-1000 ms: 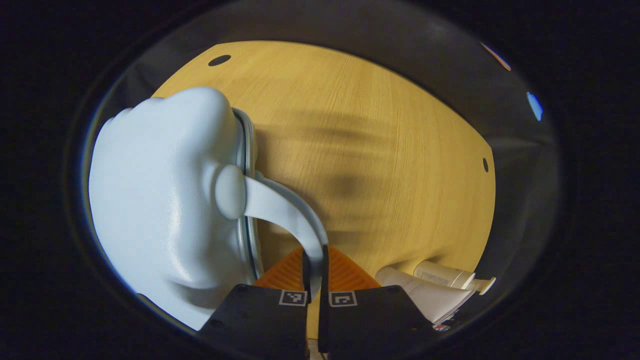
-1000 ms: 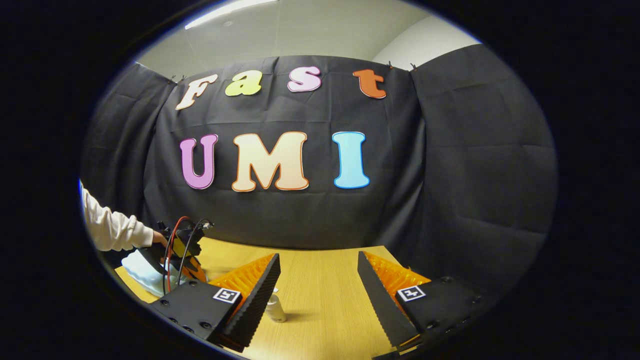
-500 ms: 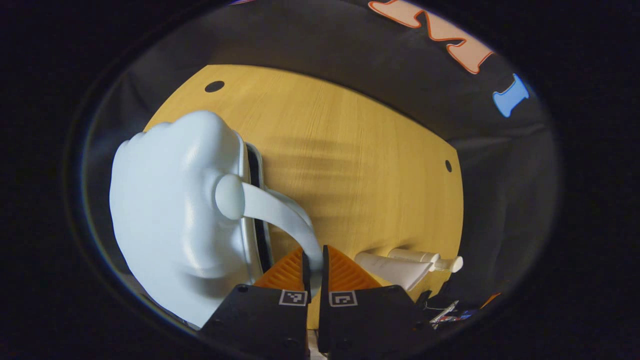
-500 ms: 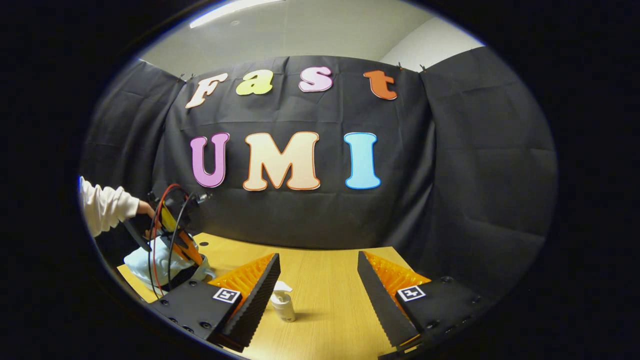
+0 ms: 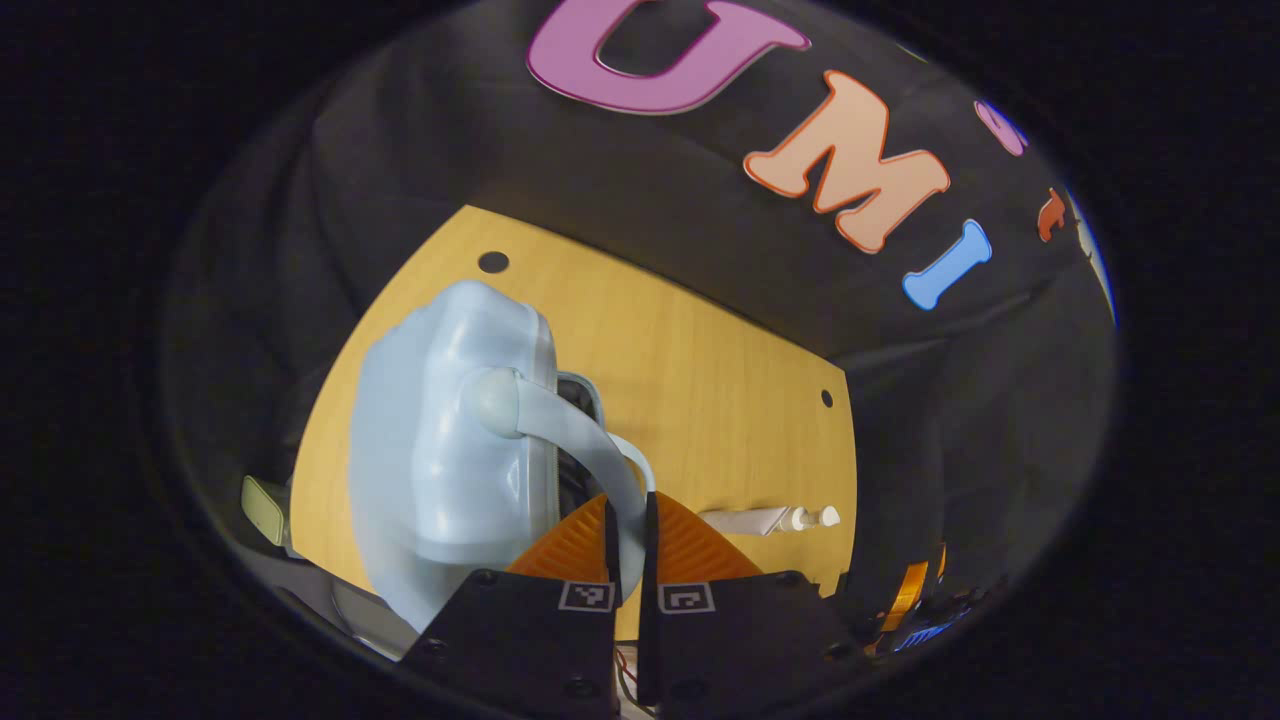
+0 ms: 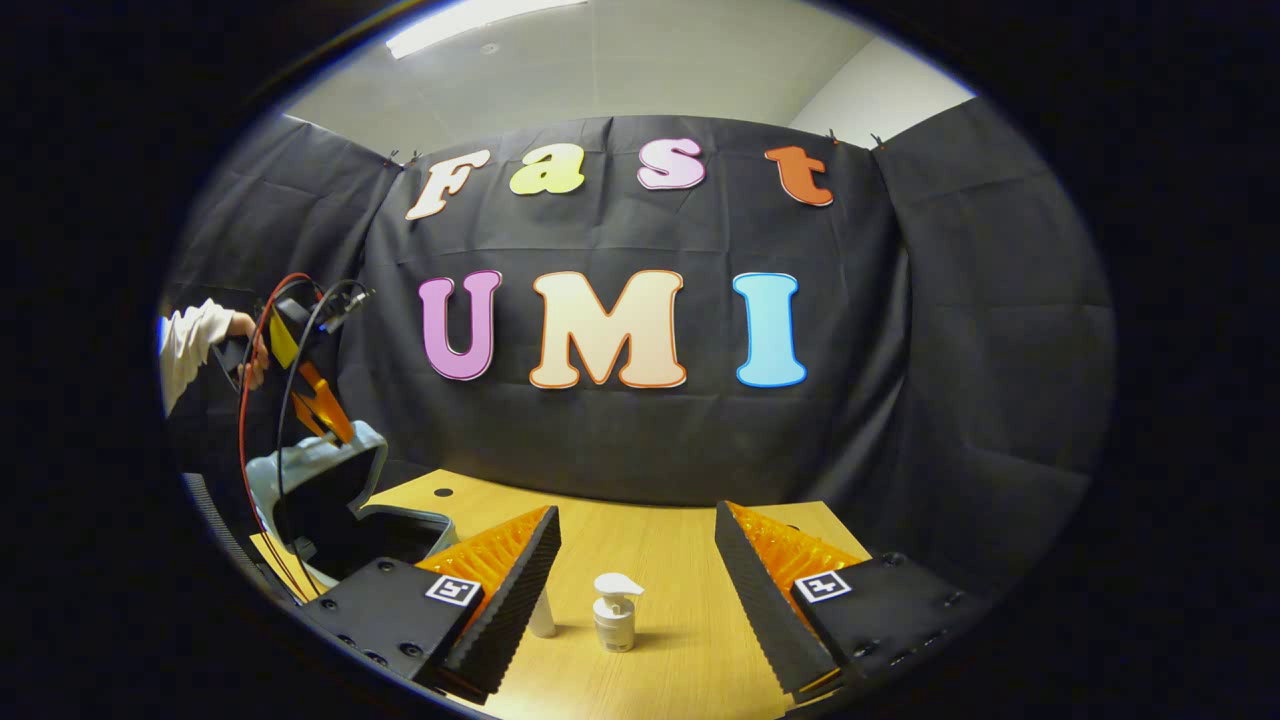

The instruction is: First open the suitcase, pack the skin care products into it, and then close the suitcase.

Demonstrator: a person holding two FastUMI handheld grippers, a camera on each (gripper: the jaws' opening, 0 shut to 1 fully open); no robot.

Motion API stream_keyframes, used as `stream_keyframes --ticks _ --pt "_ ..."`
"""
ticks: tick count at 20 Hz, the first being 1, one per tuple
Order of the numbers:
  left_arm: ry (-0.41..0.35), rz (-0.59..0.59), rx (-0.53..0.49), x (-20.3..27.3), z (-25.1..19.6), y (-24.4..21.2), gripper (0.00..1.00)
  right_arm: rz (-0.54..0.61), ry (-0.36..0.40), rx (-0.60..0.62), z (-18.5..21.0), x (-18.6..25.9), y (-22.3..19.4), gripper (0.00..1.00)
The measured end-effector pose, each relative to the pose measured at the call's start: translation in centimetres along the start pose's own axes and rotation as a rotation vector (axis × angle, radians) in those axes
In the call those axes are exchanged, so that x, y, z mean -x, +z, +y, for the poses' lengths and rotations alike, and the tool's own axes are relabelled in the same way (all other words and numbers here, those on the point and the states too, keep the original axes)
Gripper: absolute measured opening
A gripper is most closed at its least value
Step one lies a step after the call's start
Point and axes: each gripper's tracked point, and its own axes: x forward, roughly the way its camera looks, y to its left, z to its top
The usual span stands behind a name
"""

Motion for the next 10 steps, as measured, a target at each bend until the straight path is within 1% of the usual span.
stream_keyframes --ticks 3,5,6,8,9,10 --pt "0.05 -0.065 0.03 4.1 4.7 1.6 0.01 -0.011 0.03 -0.017 1.8 -0.3 0.3 0.98" --pt "0.096 -0.092 0.023 6.7 8.6 1.9 0.01 -0.018 0.041 -0.05 2.6 -0.6 0.6 0.99" --pt "0.116 -0.096 0.015 7.3 10.5 1.8 0.01 -0.023 0.042 -0.065 3.0 -0.8 0.7 0.98" --pt "0.152 -0.094 -0.004 8.2 13.4 1.2 0.02 -0.03 0.037 -0.082 3.4 -1.0 0.9 0.98" --pt "0.177 -0.099 -0.025 8.6 14.9 1.2 0.05 -0.026 0.034 -0.087 3.6 -1.3 0.8 0.98" --pt "0.202 -0.107 -0.047 8.7 16.2 1.3 0.01 -0.021 0.034 -0.091 3.8 -1.5 0.6 0.98"
